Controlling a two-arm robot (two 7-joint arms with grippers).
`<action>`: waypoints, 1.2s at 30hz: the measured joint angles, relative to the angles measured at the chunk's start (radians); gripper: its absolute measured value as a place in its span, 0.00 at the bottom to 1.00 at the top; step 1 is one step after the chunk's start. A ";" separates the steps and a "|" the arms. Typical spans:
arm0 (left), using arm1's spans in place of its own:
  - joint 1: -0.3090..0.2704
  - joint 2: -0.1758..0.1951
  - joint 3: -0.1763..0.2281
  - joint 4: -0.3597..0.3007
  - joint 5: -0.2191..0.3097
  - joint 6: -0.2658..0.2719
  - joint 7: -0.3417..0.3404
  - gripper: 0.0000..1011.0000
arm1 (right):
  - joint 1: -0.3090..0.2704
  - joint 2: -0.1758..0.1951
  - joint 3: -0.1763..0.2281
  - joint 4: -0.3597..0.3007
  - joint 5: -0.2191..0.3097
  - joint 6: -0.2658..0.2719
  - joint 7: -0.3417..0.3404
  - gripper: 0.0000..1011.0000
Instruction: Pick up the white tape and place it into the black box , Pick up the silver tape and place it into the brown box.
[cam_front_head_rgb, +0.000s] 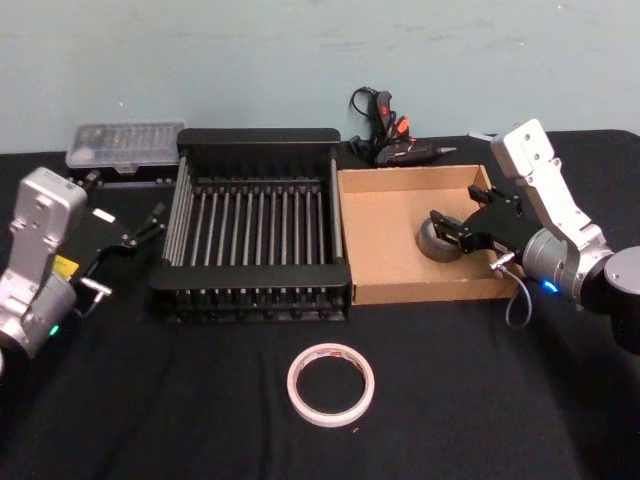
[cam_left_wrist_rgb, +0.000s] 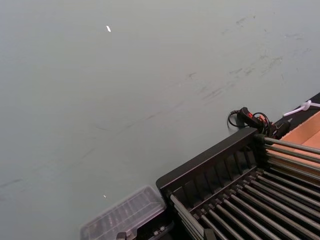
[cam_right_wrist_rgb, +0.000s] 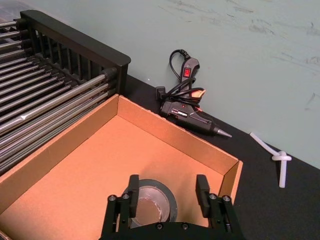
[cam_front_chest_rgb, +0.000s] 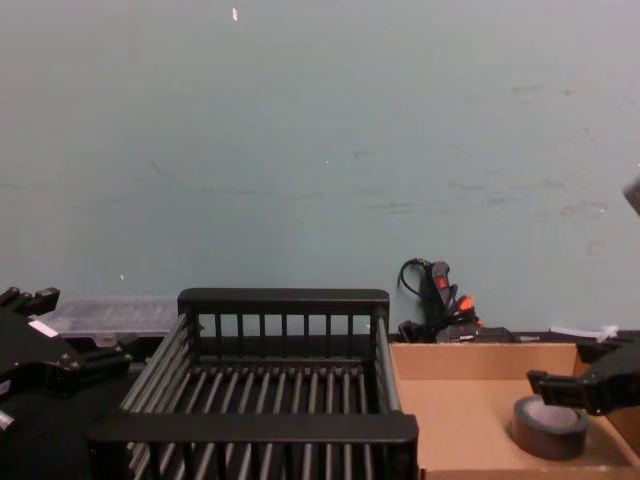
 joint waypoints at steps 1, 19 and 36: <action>0.000 0.000 0.000 0.000 0.000 0.000 0.000 0.99 | 0.000 0.000 0.000 0.000 0.000 0.000 0.000 0.71; 0.000 0.000 0.000 0.000 0.000 0.000 0.000 0.99 | 0.000 0.000 0.000 0.000 0.001 0.000 0.000 0.99; 0.000 0.000 0.000 0.000 0.000 0.000 0.000 0.99 | -0.113 0.035 0.052 -0.179 0.083 0.057 0.040 0.99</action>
